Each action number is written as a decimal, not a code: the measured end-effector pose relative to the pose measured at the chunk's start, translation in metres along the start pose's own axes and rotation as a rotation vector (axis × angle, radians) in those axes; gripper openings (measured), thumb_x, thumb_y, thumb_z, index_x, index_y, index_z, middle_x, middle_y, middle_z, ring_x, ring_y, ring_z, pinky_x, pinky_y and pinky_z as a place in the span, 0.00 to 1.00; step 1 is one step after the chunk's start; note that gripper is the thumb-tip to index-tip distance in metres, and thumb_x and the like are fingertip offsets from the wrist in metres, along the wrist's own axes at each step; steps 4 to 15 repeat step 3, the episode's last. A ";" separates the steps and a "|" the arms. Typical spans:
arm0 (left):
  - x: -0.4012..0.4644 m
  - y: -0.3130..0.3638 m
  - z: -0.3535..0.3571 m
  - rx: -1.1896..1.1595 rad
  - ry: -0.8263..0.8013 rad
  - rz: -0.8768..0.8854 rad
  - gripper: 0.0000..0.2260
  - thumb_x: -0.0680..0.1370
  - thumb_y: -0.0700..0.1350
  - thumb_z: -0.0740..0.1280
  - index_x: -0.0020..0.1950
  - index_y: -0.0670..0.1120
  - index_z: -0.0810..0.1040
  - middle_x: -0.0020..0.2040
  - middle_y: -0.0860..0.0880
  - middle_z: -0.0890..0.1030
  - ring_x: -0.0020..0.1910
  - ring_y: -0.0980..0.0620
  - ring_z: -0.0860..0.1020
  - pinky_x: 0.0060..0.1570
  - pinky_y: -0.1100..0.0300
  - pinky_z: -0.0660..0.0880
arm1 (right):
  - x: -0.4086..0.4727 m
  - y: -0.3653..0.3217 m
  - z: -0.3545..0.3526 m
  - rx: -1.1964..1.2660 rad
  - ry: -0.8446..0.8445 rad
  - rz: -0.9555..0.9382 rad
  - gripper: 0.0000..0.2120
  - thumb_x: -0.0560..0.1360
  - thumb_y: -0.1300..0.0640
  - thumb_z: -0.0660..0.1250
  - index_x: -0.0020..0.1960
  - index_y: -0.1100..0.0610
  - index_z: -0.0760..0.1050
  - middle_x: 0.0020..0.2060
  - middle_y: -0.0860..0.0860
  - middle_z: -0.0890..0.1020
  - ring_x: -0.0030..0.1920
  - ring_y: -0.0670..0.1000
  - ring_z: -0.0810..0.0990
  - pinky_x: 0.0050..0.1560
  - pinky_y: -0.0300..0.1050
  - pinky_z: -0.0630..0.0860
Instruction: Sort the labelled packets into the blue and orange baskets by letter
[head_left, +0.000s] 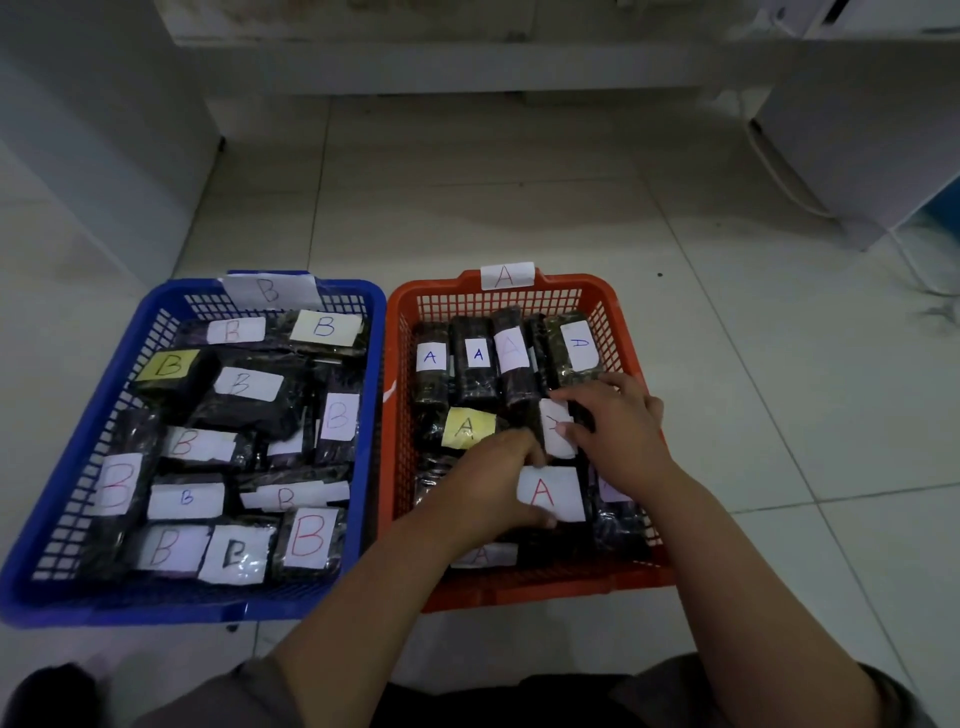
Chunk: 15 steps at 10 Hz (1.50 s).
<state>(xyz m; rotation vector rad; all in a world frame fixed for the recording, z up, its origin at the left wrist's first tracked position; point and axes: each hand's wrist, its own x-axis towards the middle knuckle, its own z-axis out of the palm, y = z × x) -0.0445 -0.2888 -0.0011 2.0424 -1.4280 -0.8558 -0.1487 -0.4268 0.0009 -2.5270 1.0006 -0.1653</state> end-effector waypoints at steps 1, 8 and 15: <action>0.000 -0.003 0.008 -0.037 0.118 -0.038 0.26 0.63 0.51 0.79 0.49 0.48 0.66 0.48 0.54 0.69 0.45 0.56 0.67 0.35 0.66 0.62 | 0.002 0.001 0.001 -0.036 -0.002 0.006 0.18 0.75 0.51 0.67 0.64 0.44 0.73 0.64 0.45 0.75 0.69 0.49 0.59 0.61 0.45 0.52; -0.012 -0.007 0.004 -0.085 0.173 -0.048 0.28 0.66 0.57 0.76 0.57 0.50 0.66 0.54 0.56 0.67 0.55 0.58 0.67 0.50 0.67 0.67 | 0.002 0.003 -0.002 0.069 0.017 0.026 0.19 0.74 0.52 0.69 0.64 0.45 0.74 0.62 0.46 0.76 0.67 0.51 0.64 0.63 0.47 0.57; -0.012 -0.007 0.004 -0.085 0.173 -0.048 0.28 0.66 0.57 0.76 0.57 0.50 0.66 0.54 0.56 0.67 0.55 0.58 0.67 0.50 0.67 0.67 | 0.002 0.003 -0.002 0.069 0.017 0.026 0.19 0.74 0.52 0.69 0.64 0.45 0.74 0.62 0.46 0.76 0.67 0.51 0.64 0.63 0.47 0.57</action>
